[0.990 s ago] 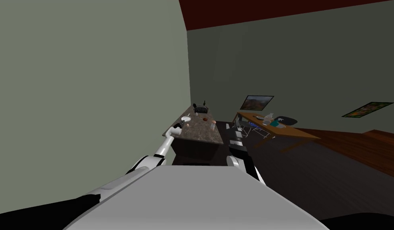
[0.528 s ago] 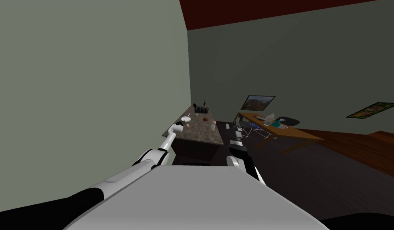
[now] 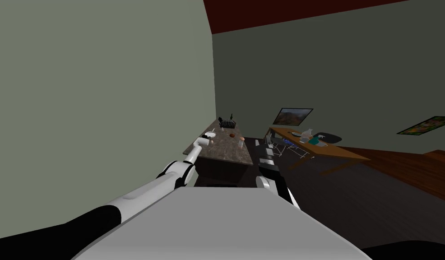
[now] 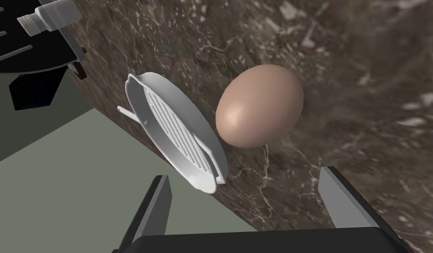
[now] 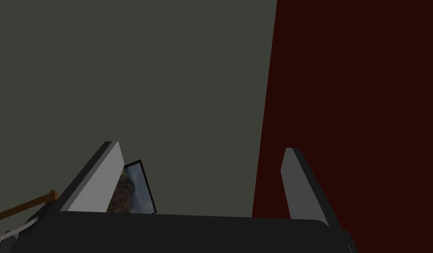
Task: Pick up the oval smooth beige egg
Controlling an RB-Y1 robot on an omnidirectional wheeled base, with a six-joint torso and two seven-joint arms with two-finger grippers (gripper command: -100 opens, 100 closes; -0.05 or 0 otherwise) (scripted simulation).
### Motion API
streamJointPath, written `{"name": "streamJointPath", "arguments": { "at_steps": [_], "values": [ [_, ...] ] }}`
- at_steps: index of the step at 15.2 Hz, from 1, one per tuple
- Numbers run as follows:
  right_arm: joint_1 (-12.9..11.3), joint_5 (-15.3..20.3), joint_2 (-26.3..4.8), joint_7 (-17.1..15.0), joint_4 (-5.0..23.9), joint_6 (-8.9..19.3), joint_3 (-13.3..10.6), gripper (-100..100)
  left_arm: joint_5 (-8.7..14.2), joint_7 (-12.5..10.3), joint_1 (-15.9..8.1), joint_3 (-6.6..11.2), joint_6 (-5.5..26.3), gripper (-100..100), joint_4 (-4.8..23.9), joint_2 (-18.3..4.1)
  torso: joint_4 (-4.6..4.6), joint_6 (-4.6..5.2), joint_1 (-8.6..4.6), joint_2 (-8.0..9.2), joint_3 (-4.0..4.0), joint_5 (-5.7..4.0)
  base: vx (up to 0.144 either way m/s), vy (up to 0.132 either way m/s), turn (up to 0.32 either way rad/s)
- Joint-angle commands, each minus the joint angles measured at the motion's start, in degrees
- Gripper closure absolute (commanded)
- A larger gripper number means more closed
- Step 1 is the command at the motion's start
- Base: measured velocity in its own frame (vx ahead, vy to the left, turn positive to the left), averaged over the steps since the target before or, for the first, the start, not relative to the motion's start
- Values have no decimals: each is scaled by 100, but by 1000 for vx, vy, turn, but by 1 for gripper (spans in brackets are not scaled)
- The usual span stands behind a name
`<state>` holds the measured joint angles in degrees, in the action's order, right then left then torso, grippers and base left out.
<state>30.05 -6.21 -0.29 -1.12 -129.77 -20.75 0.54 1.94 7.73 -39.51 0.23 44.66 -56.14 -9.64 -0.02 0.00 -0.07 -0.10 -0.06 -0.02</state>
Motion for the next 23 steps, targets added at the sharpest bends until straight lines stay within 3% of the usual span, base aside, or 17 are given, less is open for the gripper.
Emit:
{"name": "streamJointPath", "arguments": {
  "at_steps": [1, 2, 5, 6, 10, 14, 15, 19, 20, 21, 23],
  "values": [
    [0, 0, 0, 0, 0, 0, 0, 0, 11, 38, -286, 15, 286, -100, 286, 45, 0, 0, 0, 0, 0, 0, 21, -12, 21],
    [0, 0, 0, 0, 0, 0, 0, 0, 11, 38, -292, 15, 370, -100, 316, 45, 0, 0, 0, -1, 0, 0, 22, -11, 14],
    [0, 0, 0, 0, 0, 0, 0, 0, 20, 79, -662, 34, 741, -100, 709, 112, 0, 0, 1, -1, -1, 0, 20, -9, 18],
    [0, 0, 0, 0, 0, 0, 0, 0, 20, 79, -662, 34, 774, -100, 711, 112, 0, 0, 1, -1, 0, 0, 16, -8, 12],
    [0, 0, 0, 0, 0, 0, 0, 0, 31, 128, -1093, 55, 1246, -100, 1178, 198, 1, 0, 1, 2, 1, 0, 16, -10, 17],
    [0, 0, 0, 0, 0, 0, 0, 0, 37, 157, -1351, 68, 1539, -100, 1461, 255, 0, 0, 2, 1, 1, 0, 18, -8, 12],
    [0, 0, 0, 0, 0, 0, 0, 0, 38, 162, -1394, 70, 1588, -100, 1509, 265, 0, 0, 2, 1, 1, 0, 16, -9, 14],
    [-1, 0, 0, 0, 0, 0, -1, 0, -20, -1, -1183, 159, 1229, -100, 1653, 74, 0, 4, 12, 5, 2, 3, 12, 14, -192],
    [-1, 0, -1, 0, 0, 0, 0, 0, 8, 65, -1307, 134, 1312, -100, 1689, 131, 0, 3, 17, 4, 2, 4, 8, 29, -114],
    [0, 0, 0, 0, 0, 0, 0, 0, 3, 45, -1304, 141, 1278, 100, 1710, 121, 1, -1, 18, 5, 3, 4, 2, 11, -3],
    [0, 0, 0, 0, 0, 0, 0, 0, 3, 43, -1294, 140, 1285, 100, 1718, 122, 6, 4, 11, 4, 5, 3, -2, 3, 8]
  ]
}}
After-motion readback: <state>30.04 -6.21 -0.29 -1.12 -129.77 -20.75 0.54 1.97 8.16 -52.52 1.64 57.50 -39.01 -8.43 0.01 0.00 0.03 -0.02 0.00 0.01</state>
